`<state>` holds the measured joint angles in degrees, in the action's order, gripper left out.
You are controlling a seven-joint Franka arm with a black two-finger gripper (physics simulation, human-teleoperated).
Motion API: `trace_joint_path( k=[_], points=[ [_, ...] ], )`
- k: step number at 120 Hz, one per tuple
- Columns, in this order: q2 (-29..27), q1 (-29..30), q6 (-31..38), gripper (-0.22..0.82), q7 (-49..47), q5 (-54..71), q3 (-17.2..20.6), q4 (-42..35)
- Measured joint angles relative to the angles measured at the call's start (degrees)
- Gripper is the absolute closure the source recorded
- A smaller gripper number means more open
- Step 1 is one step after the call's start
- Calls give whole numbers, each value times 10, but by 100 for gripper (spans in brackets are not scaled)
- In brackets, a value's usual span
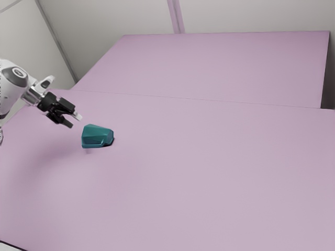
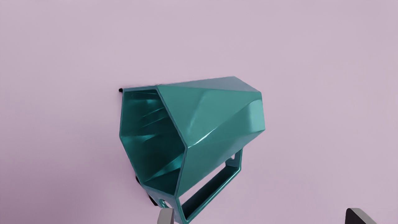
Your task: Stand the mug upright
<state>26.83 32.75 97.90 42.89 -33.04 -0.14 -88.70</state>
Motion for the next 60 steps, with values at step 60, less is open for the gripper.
trace_joint_path(
  k=[60],
  points=[
    [121, 17, -57, 0, 110, -82, -1, 91]
  ],
)
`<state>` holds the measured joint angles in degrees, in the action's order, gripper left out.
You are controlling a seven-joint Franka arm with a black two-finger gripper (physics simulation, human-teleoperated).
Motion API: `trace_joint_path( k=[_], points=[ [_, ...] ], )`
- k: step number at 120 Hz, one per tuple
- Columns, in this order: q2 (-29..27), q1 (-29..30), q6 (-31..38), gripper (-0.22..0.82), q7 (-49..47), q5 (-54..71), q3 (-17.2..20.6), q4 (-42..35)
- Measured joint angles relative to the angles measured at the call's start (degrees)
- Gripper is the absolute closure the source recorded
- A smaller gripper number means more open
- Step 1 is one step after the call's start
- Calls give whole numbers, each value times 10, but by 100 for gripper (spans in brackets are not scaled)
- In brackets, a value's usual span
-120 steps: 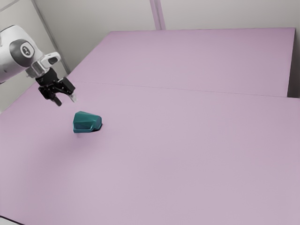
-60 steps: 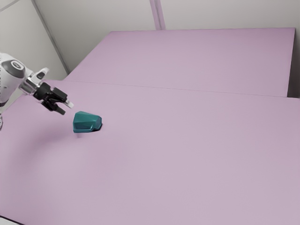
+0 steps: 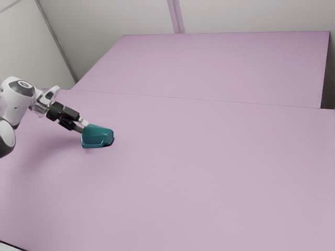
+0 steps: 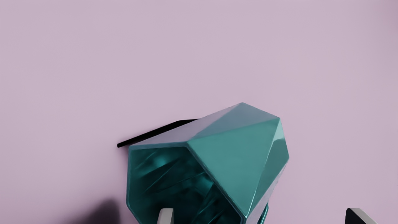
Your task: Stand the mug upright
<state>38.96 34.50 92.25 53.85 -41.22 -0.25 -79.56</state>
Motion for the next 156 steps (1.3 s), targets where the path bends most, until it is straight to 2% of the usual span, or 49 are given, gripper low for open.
trace_joint_path(
  k=[26, 36, 80, 96, 115, 139, 156],
  points=[
    [10, 0, -5, 0, 24, -38, 1, 0],
    [13, 5, -10, 5, 31, -51, 1, -2],
    [13, 10, -46, 56, 53, -78, 3, -7],
    [11, 15, -55, 68, 59, -79, 5, -7],
    [6, 14, -61, 74, 66, -80, 6, -9],
    [0, 10, -63, 77, 71, -77, 6, -10],
    [-28, -9, -54, 78, 72, -55, 5, -10]
  ],
)
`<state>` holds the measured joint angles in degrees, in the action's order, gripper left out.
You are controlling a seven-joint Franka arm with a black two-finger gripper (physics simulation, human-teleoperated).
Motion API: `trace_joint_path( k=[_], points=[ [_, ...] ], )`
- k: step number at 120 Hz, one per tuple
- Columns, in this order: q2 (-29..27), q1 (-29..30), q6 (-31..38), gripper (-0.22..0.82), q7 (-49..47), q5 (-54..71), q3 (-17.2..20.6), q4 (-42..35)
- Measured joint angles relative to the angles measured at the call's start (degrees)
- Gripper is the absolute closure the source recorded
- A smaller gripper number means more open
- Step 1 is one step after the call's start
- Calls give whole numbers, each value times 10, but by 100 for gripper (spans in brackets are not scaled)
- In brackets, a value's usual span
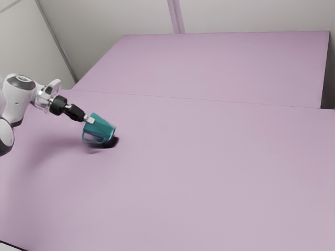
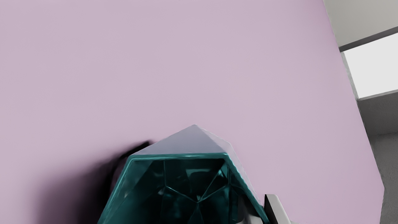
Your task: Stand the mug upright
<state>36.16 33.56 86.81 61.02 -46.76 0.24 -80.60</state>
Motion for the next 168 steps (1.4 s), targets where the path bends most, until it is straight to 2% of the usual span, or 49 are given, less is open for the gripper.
trace_joint_path(
  k=[16, 31, 62, 112, 141, 168],
  points=[
    [-43, -38, 24, 78, -10, 63, 1, -7],
    [-94, -91, 75, 79, -30, 157, 1, -45],
    [-215, -198, 201, 79, -118, 341, 5, -179],
    [-333, -207, 330, 79, -270, 401, 92, -358],
    [-352, -211, 374, 79, -339, 404, 129, -417],
    [-355, -229, 402, 79, -386, 404, 142, -452]
  ],
)
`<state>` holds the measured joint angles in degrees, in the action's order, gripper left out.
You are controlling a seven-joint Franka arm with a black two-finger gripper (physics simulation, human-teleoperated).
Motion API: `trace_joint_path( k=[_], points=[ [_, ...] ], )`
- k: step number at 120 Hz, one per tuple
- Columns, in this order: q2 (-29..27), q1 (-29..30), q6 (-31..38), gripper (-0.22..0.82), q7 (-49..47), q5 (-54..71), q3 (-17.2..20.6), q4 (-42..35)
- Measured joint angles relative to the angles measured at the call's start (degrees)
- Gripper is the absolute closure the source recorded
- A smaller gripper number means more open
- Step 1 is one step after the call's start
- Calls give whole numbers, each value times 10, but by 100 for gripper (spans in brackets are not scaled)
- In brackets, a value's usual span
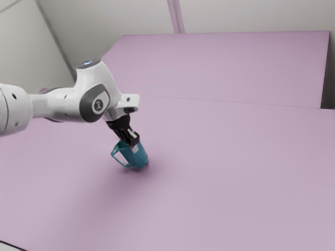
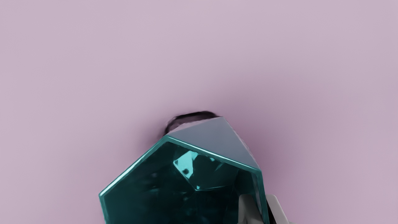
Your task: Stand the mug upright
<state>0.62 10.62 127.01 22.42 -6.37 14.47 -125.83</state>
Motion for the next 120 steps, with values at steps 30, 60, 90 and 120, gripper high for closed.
trace_joint_path(
  k=[30, 60, 90, 120],
  points=[
    [6, -10, 21, 65, -34, 6, 10, -10],
    [-20, 22, 27, 21, -51, 5, 27, -17],
    [-65, 29, -29, 7, -62, 14, 33, 51],
    [-39, 40, -165, 2, -73, 29, 28, 224]
  ],
)
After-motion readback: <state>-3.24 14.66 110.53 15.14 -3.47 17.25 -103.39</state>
